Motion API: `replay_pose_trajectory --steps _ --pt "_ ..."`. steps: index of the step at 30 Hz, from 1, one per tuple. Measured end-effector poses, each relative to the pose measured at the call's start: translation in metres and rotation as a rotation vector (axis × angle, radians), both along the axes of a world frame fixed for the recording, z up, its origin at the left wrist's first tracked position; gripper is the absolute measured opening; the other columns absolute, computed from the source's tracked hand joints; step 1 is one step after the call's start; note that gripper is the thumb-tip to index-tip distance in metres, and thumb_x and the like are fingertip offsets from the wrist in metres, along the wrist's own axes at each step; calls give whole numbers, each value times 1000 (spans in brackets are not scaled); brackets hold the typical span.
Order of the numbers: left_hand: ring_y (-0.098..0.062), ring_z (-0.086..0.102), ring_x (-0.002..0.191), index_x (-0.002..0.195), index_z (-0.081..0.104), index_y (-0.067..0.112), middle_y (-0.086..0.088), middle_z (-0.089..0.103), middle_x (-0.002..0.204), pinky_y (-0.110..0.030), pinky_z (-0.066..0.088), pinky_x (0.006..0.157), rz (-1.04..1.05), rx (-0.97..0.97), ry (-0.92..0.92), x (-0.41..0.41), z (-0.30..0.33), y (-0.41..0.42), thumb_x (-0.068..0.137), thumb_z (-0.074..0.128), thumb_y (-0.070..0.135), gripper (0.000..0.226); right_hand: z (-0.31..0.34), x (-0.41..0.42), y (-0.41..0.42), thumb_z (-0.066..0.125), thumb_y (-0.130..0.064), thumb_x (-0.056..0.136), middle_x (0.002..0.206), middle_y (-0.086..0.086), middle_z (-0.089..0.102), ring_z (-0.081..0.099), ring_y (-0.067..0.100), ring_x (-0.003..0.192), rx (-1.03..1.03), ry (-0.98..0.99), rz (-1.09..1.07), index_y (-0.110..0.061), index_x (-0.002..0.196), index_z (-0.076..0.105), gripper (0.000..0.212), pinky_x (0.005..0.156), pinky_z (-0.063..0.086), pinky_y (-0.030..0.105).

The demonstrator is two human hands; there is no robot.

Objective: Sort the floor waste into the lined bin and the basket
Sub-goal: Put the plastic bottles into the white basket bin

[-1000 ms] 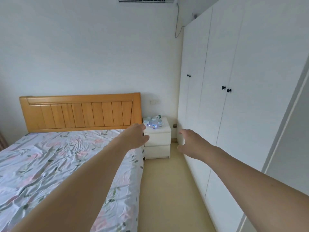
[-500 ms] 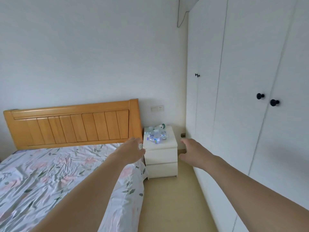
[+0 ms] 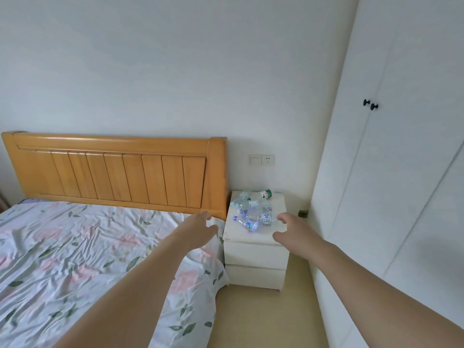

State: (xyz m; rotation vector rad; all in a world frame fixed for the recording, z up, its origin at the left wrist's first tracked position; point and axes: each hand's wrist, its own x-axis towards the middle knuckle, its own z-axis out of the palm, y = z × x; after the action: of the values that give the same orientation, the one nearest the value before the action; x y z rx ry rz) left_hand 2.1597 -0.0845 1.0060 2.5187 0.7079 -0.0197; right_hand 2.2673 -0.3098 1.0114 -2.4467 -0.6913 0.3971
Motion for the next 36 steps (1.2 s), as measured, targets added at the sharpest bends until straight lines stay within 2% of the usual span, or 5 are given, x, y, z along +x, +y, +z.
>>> replay_pose_trajectory --steps 6,9,12,27,36 --pt "-12 52 83 132 50 10 -2 59 110 -24 41 70 172 -216 -2 139 -31 106 97 47 34 43 -14 144 88 54 -23 91 146 2 40 44 19 127 -61 -25 -11 -17 141 38 52 96 41 29" --pt "-20 50 86 91 57 13 -1 53 87 -32 44 77 251 -267 -29 203 -38 143 96 48 25 15 -18 203 119 53 -23 92 147 3 38 42 20 129 -100 -12 -15 -16 144 35 55 98 39 28" --pt "-19 49 78 68 39 25 5 44 74 -29 44 67 284 -317 -2 270 -53 167 95 48 24 28 -34 266 150 52 -23 91 147 3 38 44 20 128 -143 12 7 -17 144 35 56 99 39 30" --pt "-24 48 73 108 52 7 -7 46 85 -26 36 61 732 -750 307 525 -244 220 89 46 25 28 -235 528 285 49 -18 91 131 7 48 50 26 118 -483 157 305 -14 135 42 44 94 43 33" --pt "-20 38 63 88 44 14 -3 42 77 -26 35 64 946 -829 382 592 -409 227 91 45 25 12 -394 589 343 51 -16 88 125 10 50 50 29 114 -741 120 509 -10 125 42 38 93 40 36"
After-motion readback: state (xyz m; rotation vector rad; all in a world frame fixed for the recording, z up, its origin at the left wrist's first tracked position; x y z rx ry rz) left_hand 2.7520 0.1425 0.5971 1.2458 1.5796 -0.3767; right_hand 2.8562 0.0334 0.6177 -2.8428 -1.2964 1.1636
